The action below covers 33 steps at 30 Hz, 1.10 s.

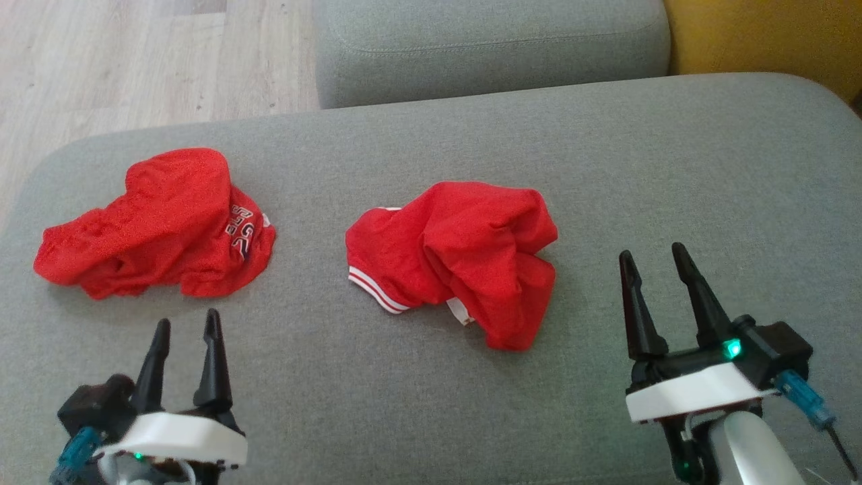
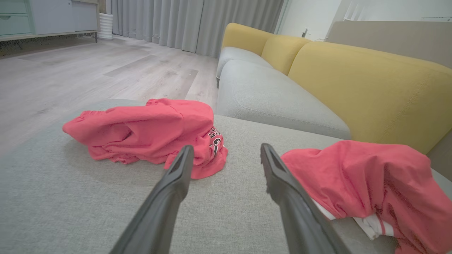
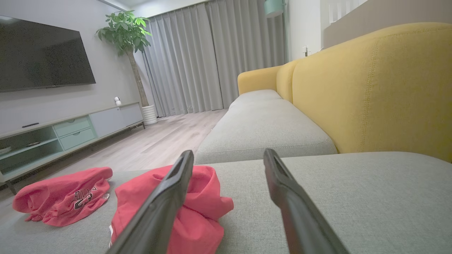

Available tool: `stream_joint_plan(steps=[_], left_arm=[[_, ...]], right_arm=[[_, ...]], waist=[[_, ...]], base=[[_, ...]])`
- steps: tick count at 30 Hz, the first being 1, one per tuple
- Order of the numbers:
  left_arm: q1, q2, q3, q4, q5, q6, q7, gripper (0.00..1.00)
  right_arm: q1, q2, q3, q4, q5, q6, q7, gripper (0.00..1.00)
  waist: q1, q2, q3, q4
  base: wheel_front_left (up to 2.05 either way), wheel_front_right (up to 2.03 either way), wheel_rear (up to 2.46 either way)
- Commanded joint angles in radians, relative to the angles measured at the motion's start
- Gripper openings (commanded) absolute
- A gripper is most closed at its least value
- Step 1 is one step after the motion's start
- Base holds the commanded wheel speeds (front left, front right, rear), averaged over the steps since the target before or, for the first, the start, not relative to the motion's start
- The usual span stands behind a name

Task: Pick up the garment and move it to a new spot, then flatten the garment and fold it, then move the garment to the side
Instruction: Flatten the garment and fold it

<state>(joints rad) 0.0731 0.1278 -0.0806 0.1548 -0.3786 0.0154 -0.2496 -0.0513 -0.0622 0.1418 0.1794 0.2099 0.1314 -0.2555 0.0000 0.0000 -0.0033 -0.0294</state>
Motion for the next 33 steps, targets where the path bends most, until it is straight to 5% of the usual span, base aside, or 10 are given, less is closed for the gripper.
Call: stream_joint_plan(steps=[1, 9, 15, 22, 23, 24, 30, 33], left_arm=[[-0.053, 0.004, 0.044, -0.028, 0.008, -0.007, -0.012, 1.00], [-0.067, -0.017, 0.054, -0.007, 0.025, -0.032, -0.012, 1.00], [-0.073, -0.028, 0.058, 0.006, 0.032, -0.047, -0.012, 1.00], [-0.084, -0.041, 0.065, 0.020, 0.036, -0.061, -0.012, 1.00], [-0.085, -0.042, 0.066, 0.021, 0.037, -0.062, -0.012, 1.00], [-0.085, -0.044, 0.068, 0.021, 0.038, -0.063, -0.012, 1.00], [-0.081, -0.049, 0.075, 0.025, 0.042, -0.070, -0.012, 1.00], [-0.094, -0.056, 0.063, 0.028, 0.045, -0.080, -0.012, 1.00]], right_arm=[[-0.049, 0.003, 0.023, -0.025, -0.001, -0.001, -0.006, 1.00], [-0.083, -0.041, 0.140, 0.072, 0.043, -0.001, 0.006, 1.00], [-0.146, -0.098, 0.308, 0.159, 0.138, -0.001, 0.143, 1.00], [-0.229, -0.088, 0.350, 0.282, 0.177, -0.001, 0.240, 1.00], [-0.240, -0.086, 0.353, 0.296, 0.175, -0.001, 0.241, 0.60], [-0.250, -0.083, 0.356, 0.307, 0.176, -0.001, 0.238, 0.04], [-0.291, -0.090, 0.373, 0.298, 0.209, -0.001, 0.209, 0.00], [-0.348, -0.142, 0.331, 0.255, 0.243, -0.001, 0.195, 0.00]], waist=[[0.0000, 0.0000, 0.000, 0.001], [0.0000, 0.0000, 0.005, 0.026], [0.0000, 0.0000, 0.007, 0.060], [0.0000, 0.0000, 0.016, 0.119], [0.0000, 0.0000, 0.017, 0.129], [0.0000, 0.0000, 0.018, 0.137], [0.0000, 0.0000, 0.019, 0.163], [0.0000, 0.0000, 0.047, 0.190]], base=[[0.00, 0.00, 0.00], [0.00, 0.00, 0.00], [0.00, 0.00, 0.00], [0.00, 0.00, 0.00], [0.00, 0.00, 0.00], [0.00, 0.00, 0.00], [0.00, 0.00, 0.00], [0.00, 0.00, 0.00]])
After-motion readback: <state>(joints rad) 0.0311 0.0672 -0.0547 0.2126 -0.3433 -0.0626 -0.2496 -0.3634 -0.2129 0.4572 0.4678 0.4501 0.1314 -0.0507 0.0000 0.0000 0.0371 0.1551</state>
